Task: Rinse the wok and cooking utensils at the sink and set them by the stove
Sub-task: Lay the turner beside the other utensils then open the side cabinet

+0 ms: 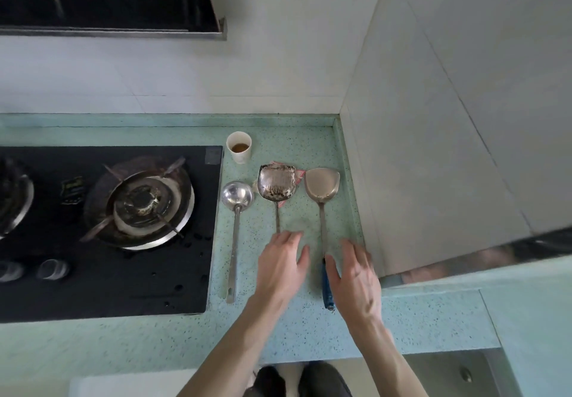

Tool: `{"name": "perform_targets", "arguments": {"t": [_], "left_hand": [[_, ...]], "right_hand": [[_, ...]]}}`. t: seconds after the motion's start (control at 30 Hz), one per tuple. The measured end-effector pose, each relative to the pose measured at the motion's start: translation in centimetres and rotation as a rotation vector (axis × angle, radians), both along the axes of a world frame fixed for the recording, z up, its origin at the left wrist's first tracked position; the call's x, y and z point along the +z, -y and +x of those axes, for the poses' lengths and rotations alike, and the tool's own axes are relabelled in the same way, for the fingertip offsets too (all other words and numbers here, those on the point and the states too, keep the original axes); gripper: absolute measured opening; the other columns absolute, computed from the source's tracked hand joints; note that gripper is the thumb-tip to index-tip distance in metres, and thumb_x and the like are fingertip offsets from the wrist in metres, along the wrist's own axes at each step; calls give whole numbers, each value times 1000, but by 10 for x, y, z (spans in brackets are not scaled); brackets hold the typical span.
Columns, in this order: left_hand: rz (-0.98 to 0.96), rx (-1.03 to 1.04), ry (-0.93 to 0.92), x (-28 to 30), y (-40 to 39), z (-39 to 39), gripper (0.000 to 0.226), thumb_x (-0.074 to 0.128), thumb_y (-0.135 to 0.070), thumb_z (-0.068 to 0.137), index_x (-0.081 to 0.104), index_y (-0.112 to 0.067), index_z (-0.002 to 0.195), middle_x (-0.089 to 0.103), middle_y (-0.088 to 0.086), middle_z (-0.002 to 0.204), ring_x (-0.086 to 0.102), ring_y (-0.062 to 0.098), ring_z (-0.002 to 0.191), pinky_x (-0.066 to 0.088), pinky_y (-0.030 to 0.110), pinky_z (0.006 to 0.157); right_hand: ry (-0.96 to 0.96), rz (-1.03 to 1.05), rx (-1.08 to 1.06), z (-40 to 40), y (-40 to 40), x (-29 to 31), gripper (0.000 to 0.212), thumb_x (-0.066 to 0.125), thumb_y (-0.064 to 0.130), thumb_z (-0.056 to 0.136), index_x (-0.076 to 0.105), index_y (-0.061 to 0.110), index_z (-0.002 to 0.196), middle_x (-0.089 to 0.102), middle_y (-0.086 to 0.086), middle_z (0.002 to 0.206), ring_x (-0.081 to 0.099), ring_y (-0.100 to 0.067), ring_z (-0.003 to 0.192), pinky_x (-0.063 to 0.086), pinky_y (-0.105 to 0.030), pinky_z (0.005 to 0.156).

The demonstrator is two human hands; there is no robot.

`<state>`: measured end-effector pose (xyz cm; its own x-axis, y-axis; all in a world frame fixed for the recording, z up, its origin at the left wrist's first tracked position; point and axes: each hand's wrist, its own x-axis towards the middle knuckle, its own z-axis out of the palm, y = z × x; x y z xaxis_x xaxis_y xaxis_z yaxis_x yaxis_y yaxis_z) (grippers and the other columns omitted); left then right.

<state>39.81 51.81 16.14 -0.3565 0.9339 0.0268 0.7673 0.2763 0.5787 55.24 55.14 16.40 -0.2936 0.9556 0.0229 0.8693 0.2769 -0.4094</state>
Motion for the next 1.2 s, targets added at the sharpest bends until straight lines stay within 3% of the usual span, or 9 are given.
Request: {"name": "perform_targets", "arguments": {"t": [0.1,0.23,0.33,0.53,0.7,0.9,1.2], "left_hand": [[48,17,-63,16,24,-3,34,62,-30,99,65,-15,130,70,-2,123,64,14,113,55,30,95],[90,93,-157,36,50,-9,40,58,-34,102,61,-14,136,64,1,134,57,18,127,49,35,108],[102,183,-233,57,67,-11,43,51,-39,103,61,-12,135,64,4,134,58,22,126,47,37,109],[103,363,-359,92,110,-20,46,50,-41,103,60,-12,137,60,4,139,53,25,133,41,41,114],[57,613,-425,121,163,-26,50,50,-44,103,61,-11,139,60,5,144,50,24,140,37,46,118],[36,921,-448,149,249,-27,49,49,-43,104,58,-11,141,59,5,145,48,24,140,40,47,114],[26,1185,-516,165,413,-48,46,52,-41,103,62,-10,136,62,7,140,51,28,137,41,49,112]], "right_hand": [[4,35,75,-2,3,24,48,64,33,101,56,6,140,63,-13,139,66,-36,117,60,-47,90],[-18,109,184,-4,7,57,56,44,46,108,51,7,148,57,-11,149,59,-34,132,57,-47,99],[0,154,297,-7,9,79,64,35,53,106,49,8,149,56,-12,151,53,-34,141,53,-49,108],[-28,271,498,-27,12,112,56,48,49,104,62,8,140,64,-11,144,57,-34,136,50,-53,109],[-120,330,703,-68,44,134,60,42,51,106,62,8,142,62,-12,147,55,-32,140,45,-52,114],[-146,308,961,-113,112,152,64,39,57,105,55,14,150,56,-5,153,48,-25,146,33,-43,123],[-204,335,1285,-192,259,171,65,34,58,107,51,15,152,54,-5,155,45,-24,147,34,-45,123]]}}
